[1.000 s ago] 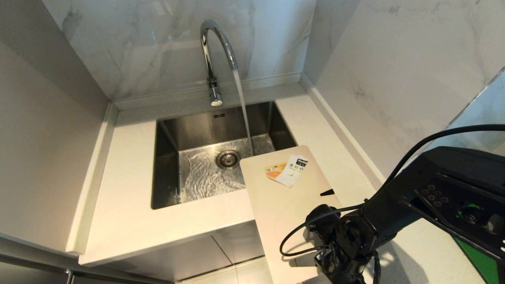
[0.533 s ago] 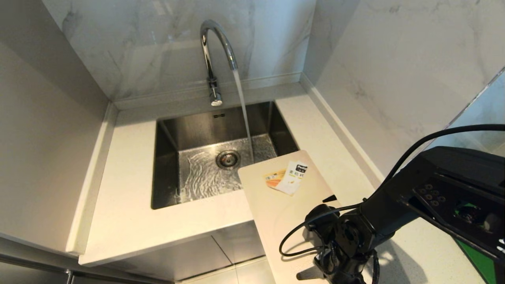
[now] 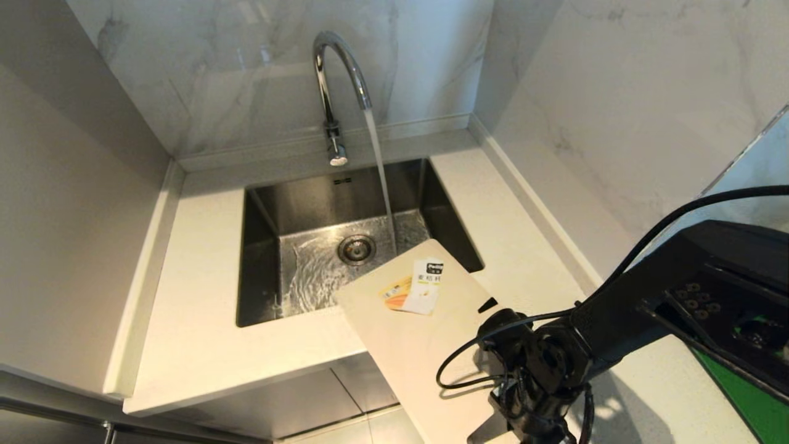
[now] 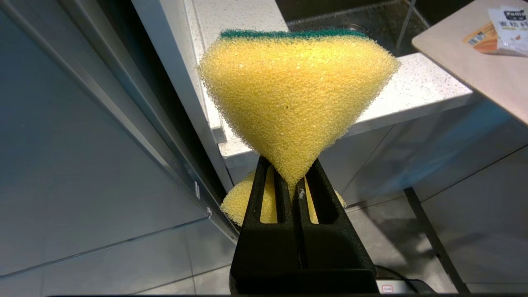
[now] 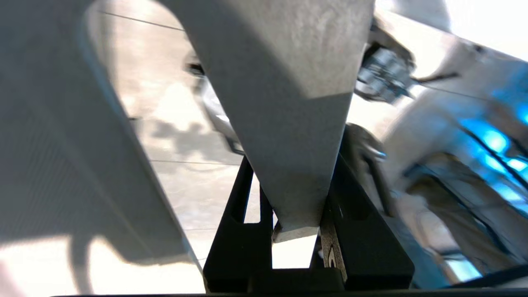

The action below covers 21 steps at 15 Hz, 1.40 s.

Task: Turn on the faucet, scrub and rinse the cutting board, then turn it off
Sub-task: Pick up the cutting board

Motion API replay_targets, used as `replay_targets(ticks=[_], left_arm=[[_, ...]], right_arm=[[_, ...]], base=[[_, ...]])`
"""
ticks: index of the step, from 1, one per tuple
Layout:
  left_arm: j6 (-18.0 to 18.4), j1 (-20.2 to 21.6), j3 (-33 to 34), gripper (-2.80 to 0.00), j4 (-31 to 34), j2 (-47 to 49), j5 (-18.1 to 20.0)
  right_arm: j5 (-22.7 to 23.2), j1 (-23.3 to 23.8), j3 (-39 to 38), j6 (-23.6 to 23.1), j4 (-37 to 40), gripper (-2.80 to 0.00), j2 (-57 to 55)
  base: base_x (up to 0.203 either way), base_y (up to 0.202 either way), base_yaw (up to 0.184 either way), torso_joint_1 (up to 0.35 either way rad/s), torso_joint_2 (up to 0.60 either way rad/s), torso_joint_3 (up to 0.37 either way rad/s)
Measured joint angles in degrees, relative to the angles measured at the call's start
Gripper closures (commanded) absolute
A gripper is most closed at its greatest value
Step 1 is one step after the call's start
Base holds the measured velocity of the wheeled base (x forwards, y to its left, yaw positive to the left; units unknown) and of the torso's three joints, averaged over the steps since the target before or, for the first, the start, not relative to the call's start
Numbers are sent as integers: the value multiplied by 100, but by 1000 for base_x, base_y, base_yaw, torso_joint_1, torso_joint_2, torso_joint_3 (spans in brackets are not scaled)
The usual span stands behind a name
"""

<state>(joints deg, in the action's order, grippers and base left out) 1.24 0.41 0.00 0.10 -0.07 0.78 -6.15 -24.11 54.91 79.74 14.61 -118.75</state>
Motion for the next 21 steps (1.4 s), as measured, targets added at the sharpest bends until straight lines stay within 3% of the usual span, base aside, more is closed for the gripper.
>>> replay_targets(ticks=[8, 21], left_arm=[[-1, 0, 0, 0, 0, 2, 1], [-1, 0, -2, 0, -1, 2, 1]], right_arm=[[-232, 349, 1494, -127, 1449, 0, 1181], [-212, 364, 2608, -666, 1927, 0, 1868]], base=[[0, 0, 0, 0, 0, 0], [0, 0, 0, 0, 0, 0]])
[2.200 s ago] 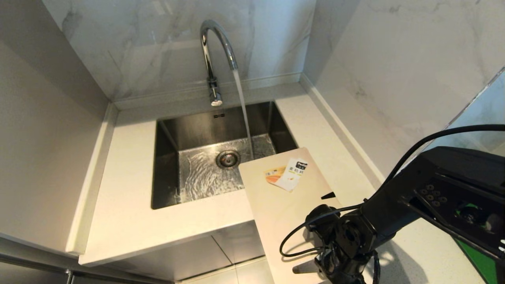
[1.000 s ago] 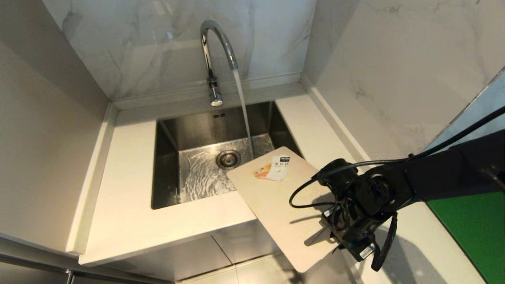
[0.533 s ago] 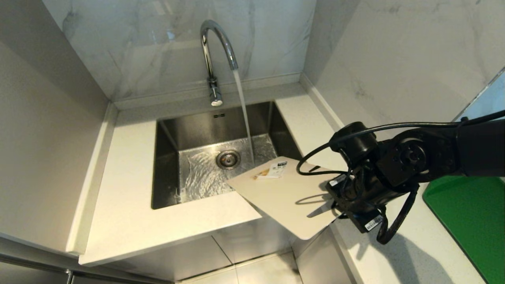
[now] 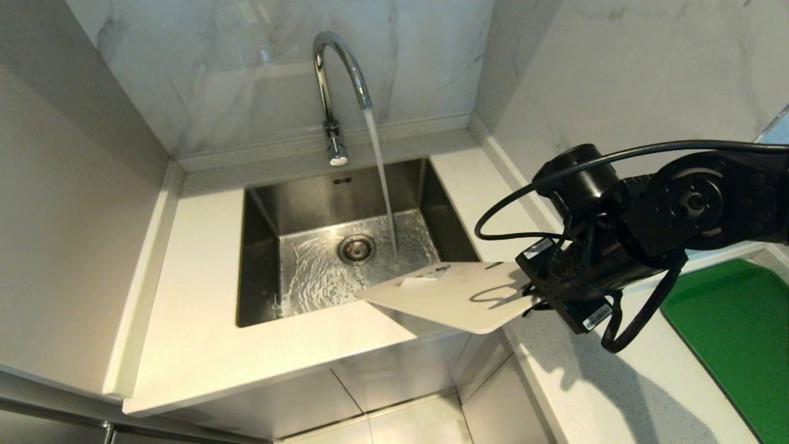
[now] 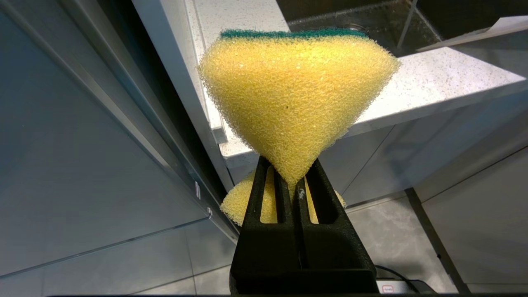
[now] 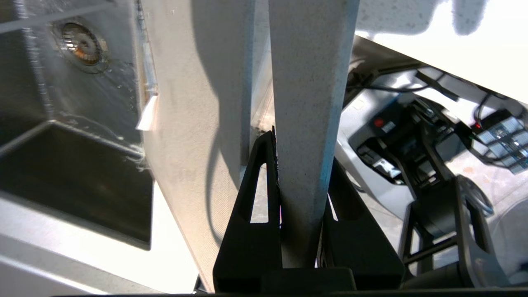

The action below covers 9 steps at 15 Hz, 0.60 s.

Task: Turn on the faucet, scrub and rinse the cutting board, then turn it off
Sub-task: Pick up the cutting board

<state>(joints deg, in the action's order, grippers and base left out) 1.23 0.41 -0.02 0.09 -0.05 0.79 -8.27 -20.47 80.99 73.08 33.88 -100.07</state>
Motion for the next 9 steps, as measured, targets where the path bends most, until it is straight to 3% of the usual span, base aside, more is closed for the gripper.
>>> replay_targets(ticks=[9], left_arm=[[0, 0, 0, 0, 1, 0, -2]], right_arm=[[-52, -1, 695, -893, -233, 0, 91]], base=[[0, 0, 0, 0, 0, 0]])
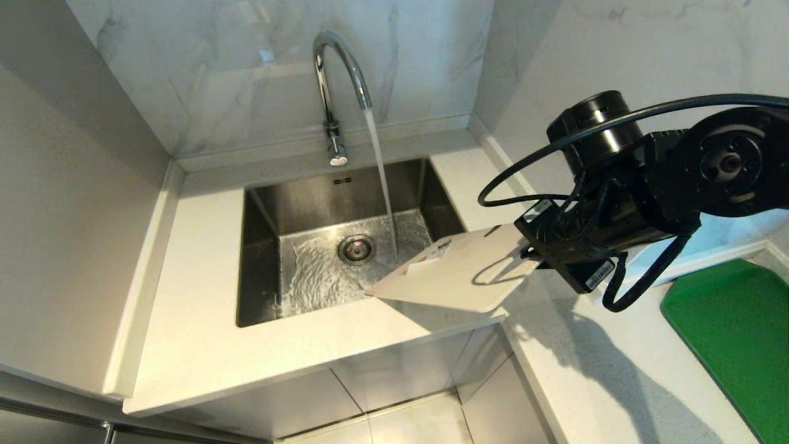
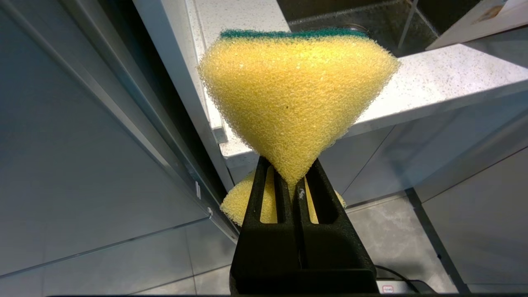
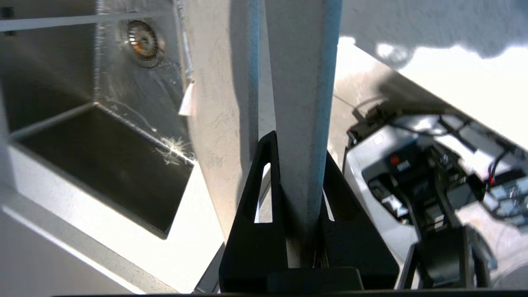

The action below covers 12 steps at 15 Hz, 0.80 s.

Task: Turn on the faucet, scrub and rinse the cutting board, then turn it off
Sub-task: Pick up the cutting board, then scrub the cutting board underwater

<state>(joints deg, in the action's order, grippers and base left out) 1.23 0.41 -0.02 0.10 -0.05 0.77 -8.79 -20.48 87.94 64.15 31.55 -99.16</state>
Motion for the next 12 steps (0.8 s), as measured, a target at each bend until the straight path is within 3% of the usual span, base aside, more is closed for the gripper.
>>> replay_targets(ticks=[3, 12], left_arm=[[-2, 0, 2, 0, 0, 0, 0], [-1, 0, 2, 0, -2, 0, 2]], right_arm=[[44, 4, 154, -515, 11, 0, 120], [171, 61, 843, -1025, 6, 0, 37]], base=[[0, 0, 0, 0, 0, 0], [0, 0, 0, 0, 0, 0]])
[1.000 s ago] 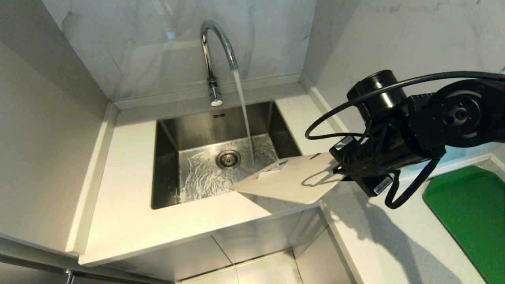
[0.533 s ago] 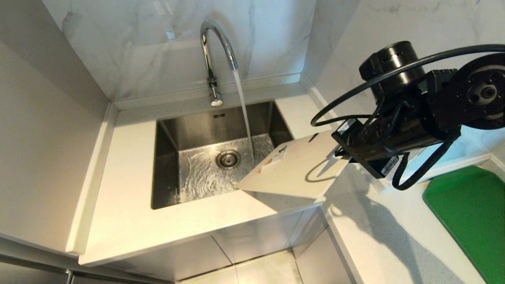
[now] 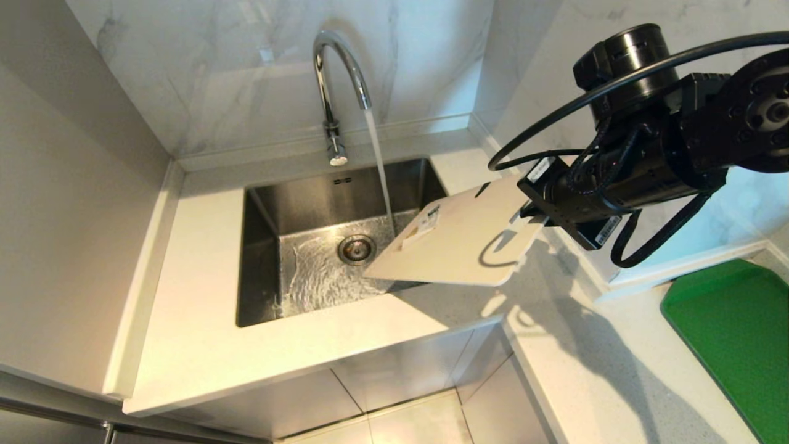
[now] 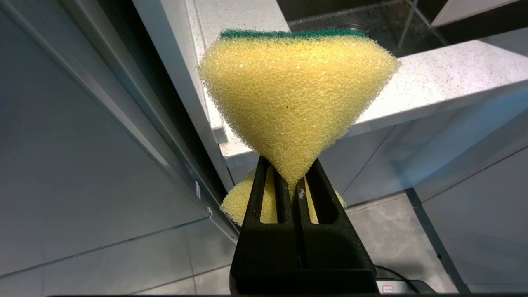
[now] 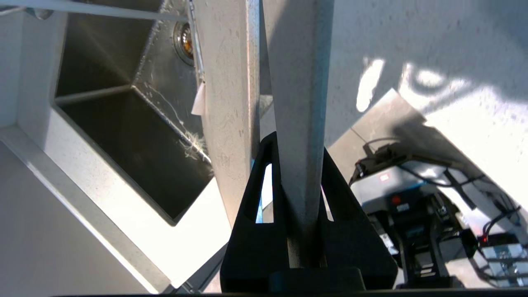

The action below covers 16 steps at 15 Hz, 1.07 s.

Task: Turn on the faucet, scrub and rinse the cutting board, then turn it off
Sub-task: Scrub the cutting board underwater

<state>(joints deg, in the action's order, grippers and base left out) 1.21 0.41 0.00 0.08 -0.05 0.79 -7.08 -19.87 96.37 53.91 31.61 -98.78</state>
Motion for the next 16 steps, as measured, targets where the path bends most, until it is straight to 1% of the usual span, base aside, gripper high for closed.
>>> replay_targets(ticks=[3, 7, 8, 9, 11, 15, 16], left_arm=[[2, 0, 0, 0, 0, 0, 0], [2, 0, 0, 0, 1, 0, 0], [2, 0, 0, 0, 2, 0, -2], [2, 0, 0, 0, 2, 0, -2], [-3, 0, 0, 0, 0, 0, -1], [7, 0, 0, 0, 2, 0, 6], [8, 0, 0, 0, 2, 0, 6]], right_arm=[[215, 47, 229, -18, 0, 0, -6], [311, 83, 249, 1, 44, 0, 65], [416, 83, 244, -8, 41, 0, 94], [591, 83, 242, -80, 66, 0, 132], [794, 153, 236, -234, 111, 0, 179], [1267, 235, 200, -114, 57, 0, 176], [1324, 243, 190, -90, 52, 0, 174]], base=[[0, 0, 0, 0, 0, 0], [0, 0, 0, 0, 0, 0], [0, 0, 0, 0, 0, 0], [0, 0, 0, 0, 0, 0], [0, 0, 0, 0, 0, 0], [0, 0, 0, 0, 0, 0], [0, 0, 0, 0, 0, 0]])
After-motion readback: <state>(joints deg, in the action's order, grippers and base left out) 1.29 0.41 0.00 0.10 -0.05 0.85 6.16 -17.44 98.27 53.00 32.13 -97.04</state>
